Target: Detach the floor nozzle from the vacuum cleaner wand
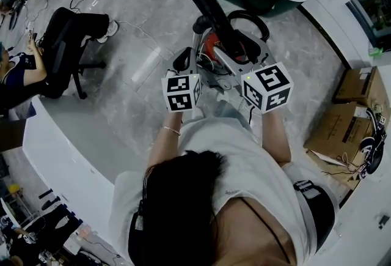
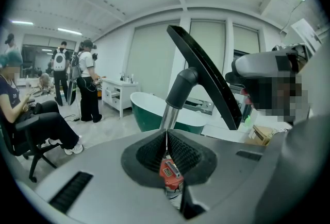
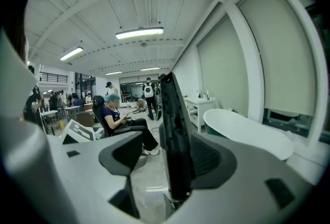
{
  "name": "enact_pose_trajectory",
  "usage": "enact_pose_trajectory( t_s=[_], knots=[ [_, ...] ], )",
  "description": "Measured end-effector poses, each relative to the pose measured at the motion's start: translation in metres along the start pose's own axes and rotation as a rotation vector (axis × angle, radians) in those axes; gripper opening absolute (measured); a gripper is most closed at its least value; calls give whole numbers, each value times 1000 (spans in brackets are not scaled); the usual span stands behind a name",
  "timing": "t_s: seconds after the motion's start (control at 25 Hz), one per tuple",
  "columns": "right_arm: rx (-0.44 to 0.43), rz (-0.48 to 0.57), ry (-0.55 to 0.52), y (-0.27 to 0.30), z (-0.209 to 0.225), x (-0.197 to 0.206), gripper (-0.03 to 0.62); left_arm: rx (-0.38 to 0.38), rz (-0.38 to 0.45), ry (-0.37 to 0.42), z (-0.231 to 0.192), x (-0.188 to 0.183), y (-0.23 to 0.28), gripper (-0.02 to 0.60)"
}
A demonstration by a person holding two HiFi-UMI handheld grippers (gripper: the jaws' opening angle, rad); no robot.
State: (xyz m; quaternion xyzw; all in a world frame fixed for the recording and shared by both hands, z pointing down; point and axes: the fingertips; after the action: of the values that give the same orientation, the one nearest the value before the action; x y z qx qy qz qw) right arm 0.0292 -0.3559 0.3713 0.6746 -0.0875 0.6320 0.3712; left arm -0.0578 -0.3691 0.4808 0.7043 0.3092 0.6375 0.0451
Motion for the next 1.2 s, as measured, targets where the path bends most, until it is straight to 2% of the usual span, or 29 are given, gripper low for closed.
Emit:
enact_pose_trajectory(
  t_s=[0.32,0.6,0.84,0.96,1.2],
  knots=[
    [5,-65,-32,8,17,13,307,-12,-8,3,1,-1,14,5],
    [-47,-124,-6,24,25,28,318,-32,-14,-4,1,-1,24,5],
    [-114,-194,-29,40,23,40,318,-41,-35,1,-1,3,29,5],
    [-144,-182,-15,48,23,41,318,-44,-38,1,-5,3,30,5],
    [-171,-211,-17,58,24,49,318,5,-80,-1,-2,10,41,6]
  ],
)
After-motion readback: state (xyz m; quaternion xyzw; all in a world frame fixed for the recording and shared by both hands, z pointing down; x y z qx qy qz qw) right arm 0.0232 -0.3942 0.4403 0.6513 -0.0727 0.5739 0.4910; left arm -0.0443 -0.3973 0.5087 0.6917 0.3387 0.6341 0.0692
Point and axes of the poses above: the fingertips, and each gripper's own axes: y forward along the fingers, z to its right, x out of its underside, and after that the axes turned 4 degrees about -z, right-handed
